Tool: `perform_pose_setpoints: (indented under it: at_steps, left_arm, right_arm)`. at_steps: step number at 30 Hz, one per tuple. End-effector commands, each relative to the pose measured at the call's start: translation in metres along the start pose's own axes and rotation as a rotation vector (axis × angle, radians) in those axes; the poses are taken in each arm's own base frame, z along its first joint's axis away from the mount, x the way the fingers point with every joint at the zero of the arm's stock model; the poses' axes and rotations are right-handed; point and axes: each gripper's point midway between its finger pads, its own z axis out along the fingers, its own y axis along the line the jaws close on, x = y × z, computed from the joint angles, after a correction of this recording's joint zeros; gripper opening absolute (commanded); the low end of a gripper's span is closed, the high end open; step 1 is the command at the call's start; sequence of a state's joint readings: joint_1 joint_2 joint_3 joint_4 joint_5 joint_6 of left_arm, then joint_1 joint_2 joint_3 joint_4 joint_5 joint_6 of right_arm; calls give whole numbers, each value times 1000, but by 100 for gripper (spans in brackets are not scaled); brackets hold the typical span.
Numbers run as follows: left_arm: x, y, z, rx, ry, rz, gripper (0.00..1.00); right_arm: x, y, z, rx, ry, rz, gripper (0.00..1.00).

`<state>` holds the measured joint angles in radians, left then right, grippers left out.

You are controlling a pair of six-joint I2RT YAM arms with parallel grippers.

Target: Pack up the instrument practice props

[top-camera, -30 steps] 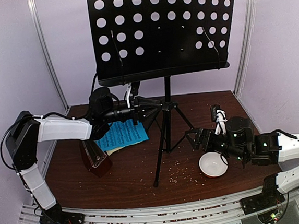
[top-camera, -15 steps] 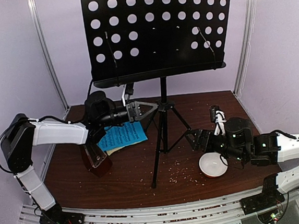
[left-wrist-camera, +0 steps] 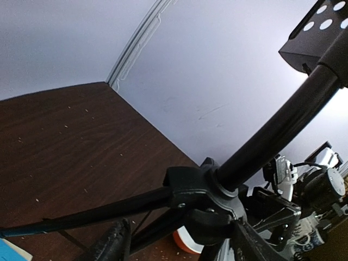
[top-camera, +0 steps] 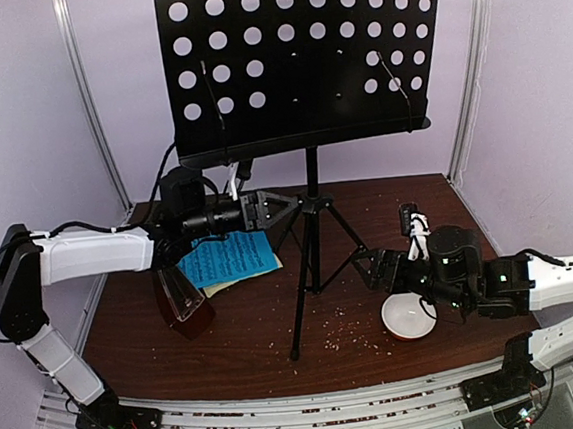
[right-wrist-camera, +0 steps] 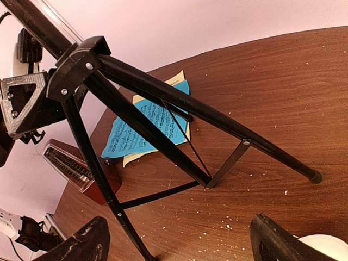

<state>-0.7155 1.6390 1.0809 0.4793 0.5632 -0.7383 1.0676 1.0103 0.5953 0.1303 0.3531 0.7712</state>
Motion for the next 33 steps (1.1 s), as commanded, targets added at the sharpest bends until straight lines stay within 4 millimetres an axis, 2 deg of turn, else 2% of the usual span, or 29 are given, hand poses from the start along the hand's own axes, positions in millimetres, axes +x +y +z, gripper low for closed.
perform_pose_setpoints:
  at_steps: [1, 7, 13, 26, 33]
  left_arm:
    - [-25, 5, -11, -115, -49, 232, 66]
    - [-25, -20, -9, 27, -66, 398, 63]
    - [-24, -32, -2, 120, -58, 467, 46]
    - [-23, -30, 5, 141, -55, 491, 42]
    - [-18, -24, 11, 139, -28, 475, 23]
  right_arm:
    - [-1, -3, -1, -2, -11, 15, 91]
    - [2, 0, 3, -10, -2, 17, 91]
    - [3, 1, 4, -17, 4, 22, 91]
    - [7, 0, 6, -15, 13, 25, 91]
    - [7, 4, 8, -24, 18, 25, 91]
